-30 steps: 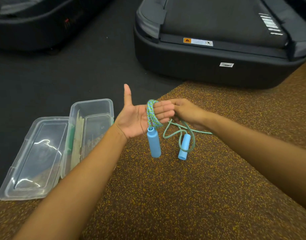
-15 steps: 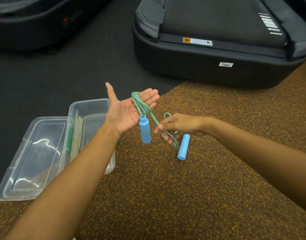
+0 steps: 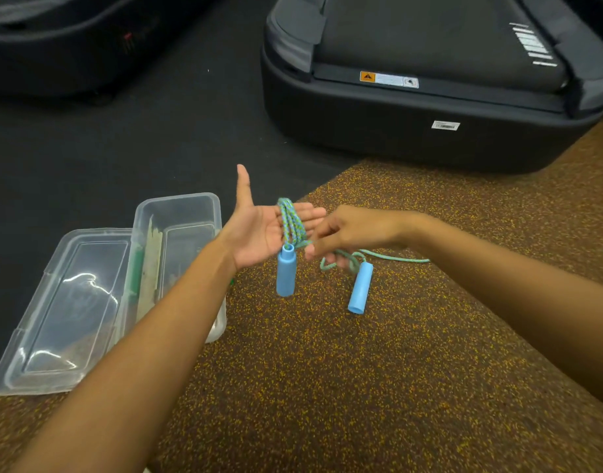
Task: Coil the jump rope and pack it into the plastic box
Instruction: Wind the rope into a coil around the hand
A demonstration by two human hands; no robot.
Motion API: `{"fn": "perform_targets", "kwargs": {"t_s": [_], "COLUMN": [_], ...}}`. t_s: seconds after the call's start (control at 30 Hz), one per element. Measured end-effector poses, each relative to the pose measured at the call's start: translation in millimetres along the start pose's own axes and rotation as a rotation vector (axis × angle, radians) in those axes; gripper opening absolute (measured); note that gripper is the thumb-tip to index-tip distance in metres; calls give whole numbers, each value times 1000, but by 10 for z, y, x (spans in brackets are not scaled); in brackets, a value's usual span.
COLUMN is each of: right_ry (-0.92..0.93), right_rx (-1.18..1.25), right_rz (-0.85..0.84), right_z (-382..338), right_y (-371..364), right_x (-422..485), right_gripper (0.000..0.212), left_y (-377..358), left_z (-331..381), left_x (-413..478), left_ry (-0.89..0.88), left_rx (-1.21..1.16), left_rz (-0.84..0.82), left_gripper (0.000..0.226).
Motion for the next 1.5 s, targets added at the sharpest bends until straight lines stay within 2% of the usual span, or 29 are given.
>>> {"fn": "perform_targets", "kwargs": {"t_s": [0.1,0.23,0.4,0.6,0.9,1.07,1.17,1.3,1.5], "right_ry": [42,108,167,233,186,152,132,73,-21], "right_rx": [-101,-106,41,203,275,385,391,362,335], "right_rz": [69,158,230,292,389,396,365,279,128], "right_z": [-27,-29,5,76,250,412,455,489,459], "right_y": [94,187,255,250,255,168,124,35,-13], "right_x": [-37,-62,-46,16,40,79,63,65,61], "right_gripper": [10,12,18,16,7,11,17,18,35], "left_y": [-3,16,26,-115,-141,-112,-48,6,39], "left_z": [-42,-120,-235,-298,-209,-121,-51,-9,11], "left_x": [13,19,32,34,3,-2,-6,-31,-50], "left_ry": [103,237,353,411,320,150,59,26,-43], "left_rx": [143,283,329,343,243,61,-86,-281,-243], "left_rz": [-10,-84,-140,-247,-348,-389,-450,-583,-454], "left_gripper": [124,124,125,124,122,121,122,123,121]}}
Point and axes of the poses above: each hand's wrist, its own x-axis towards the middle knuckle, its own y-axis out of the back of the hand, z = x × y, the point moved 2 cm from there along x, towards the middle knuckle, and after that the axes turned 2 degrees about y, right-handed, at the moved point
